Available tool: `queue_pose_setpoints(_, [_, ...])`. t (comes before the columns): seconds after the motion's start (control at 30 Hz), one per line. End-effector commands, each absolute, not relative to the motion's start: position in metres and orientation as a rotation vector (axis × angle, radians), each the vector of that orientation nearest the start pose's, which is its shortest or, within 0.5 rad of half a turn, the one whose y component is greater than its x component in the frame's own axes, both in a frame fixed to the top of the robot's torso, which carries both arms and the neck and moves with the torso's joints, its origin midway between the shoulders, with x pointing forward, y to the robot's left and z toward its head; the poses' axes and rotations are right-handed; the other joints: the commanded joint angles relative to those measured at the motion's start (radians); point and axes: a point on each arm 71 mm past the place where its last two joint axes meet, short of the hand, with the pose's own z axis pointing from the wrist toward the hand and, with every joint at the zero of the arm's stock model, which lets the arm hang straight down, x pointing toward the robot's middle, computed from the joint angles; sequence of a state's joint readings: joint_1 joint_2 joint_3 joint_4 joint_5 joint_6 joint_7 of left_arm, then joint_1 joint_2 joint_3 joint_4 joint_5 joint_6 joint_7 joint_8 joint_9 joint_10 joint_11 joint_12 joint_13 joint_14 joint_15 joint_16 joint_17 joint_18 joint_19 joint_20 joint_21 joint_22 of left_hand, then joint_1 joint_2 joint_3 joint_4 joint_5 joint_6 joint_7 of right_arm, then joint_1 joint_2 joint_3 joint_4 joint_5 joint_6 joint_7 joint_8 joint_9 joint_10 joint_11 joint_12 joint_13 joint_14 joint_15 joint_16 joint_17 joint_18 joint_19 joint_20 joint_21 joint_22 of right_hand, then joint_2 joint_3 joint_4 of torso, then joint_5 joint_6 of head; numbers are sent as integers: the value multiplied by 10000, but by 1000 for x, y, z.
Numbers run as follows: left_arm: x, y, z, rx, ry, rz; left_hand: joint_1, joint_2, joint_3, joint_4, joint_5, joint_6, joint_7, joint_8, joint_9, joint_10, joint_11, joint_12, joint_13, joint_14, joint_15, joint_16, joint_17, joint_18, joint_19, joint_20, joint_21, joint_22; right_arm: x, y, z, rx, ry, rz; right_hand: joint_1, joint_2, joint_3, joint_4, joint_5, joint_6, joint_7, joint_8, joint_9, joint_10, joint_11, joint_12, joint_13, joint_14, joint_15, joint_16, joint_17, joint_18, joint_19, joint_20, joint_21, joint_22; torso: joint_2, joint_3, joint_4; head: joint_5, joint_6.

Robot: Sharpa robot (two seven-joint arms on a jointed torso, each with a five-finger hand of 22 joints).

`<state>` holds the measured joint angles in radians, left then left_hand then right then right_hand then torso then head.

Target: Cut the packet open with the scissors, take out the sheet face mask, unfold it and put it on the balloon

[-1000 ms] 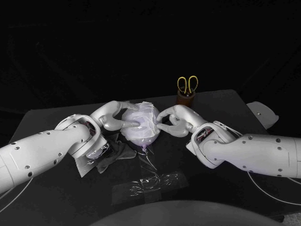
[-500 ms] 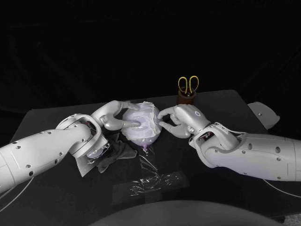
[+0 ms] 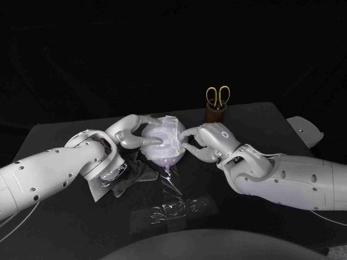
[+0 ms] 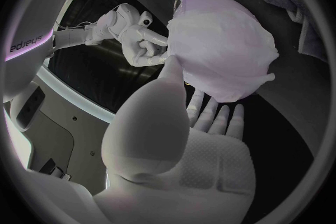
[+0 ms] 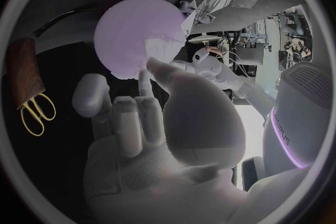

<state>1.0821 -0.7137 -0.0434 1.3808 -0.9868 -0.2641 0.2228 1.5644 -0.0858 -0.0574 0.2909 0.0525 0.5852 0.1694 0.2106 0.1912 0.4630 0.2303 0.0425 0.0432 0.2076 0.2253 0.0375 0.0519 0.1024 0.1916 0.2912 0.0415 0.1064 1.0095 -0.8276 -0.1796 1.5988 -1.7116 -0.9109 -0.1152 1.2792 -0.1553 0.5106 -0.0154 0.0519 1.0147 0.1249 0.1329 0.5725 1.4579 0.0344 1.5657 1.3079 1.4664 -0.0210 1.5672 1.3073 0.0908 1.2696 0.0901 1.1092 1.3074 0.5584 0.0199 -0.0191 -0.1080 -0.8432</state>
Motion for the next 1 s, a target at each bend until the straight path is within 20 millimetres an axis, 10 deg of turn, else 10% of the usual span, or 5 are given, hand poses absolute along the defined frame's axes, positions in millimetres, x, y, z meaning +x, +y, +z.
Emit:
queue_pose_setpoints(0.03, [475, 163, -250, -1483, 18145, -11525, 17, 119, 42, 12, -45, 74, 951, 60, 14, 7, 26, 11, 12, 51, 20, 24, 10, 105, 73, 0, 54, 2, 398, -173, -265, -2078, 12821, 7516, 41, -78, -56, 7, -37, 49, 17, -55, -11, 1129, 114, 50, 2629, 1044, 76, 36, 2635, 147, 22, 34, 2, 116, -11, -5, 6, 10, -10])
queue_pose_setpoints(1.0, [475, 164, -250, -1597, 18166, -11547, 36, 141, 44, 12, -45, 70, 954, 56, 11, 12, 28, 12, 13, 53, 21, 22, 11, 115, 69, 2, 54, -2, 405, -172, -268, -1890, 12695, 7260, 27, 32, -35, 105, -34, 77, 22, -117, -90, 1129, 118, 50, 2629, 1044, 82, 36, 2635, 150, 10, 43, -26, 114, 7, -5, 18, 35, -108])
